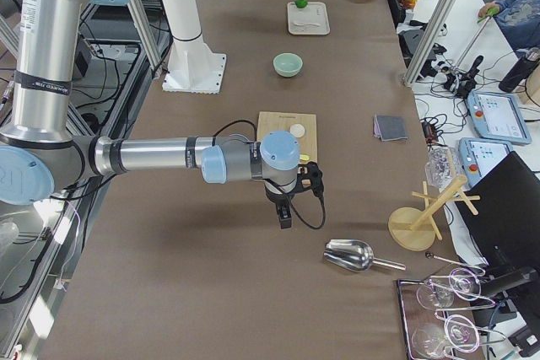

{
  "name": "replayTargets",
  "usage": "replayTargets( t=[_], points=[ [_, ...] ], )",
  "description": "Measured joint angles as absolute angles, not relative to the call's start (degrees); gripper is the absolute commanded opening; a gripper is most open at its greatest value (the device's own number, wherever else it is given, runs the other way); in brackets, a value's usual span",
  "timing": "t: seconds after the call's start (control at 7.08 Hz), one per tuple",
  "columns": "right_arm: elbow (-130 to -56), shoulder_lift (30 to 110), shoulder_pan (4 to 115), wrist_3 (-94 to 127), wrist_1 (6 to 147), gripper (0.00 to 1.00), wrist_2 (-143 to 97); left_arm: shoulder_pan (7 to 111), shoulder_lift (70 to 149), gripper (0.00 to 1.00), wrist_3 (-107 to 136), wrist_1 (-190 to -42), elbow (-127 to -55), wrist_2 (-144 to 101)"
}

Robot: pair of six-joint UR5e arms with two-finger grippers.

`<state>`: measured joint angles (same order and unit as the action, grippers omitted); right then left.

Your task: Put spoon and bun in bowl

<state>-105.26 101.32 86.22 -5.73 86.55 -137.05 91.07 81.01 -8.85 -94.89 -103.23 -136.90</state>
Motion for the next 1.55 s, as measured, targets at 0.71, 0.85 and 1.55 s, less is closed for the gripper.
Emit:
replayTargets(
  t=[0.71, 0.85, 1.55],
  points=[
    [-105.79, 100.84, 86.04, -3.89, 84.69, 1.0, -138.04, 90.42, 81.8, 0.97, -7.17, -96.87, -103.6, -137.03],
    [-105.93, 100.82, 85.03, 0.28, 81.72, 1.0, -138.67, 89.26, 82.12, 0.97, -3.31, -98.41, -103.77, -137.05],
    [-106.23, 99.07, 69.3, 24.43, 64.46, 1.0, -136.08, 76.97, 84.54, 0.98, 23.65, -107.94, -104.64, -136.62]
  ],
)
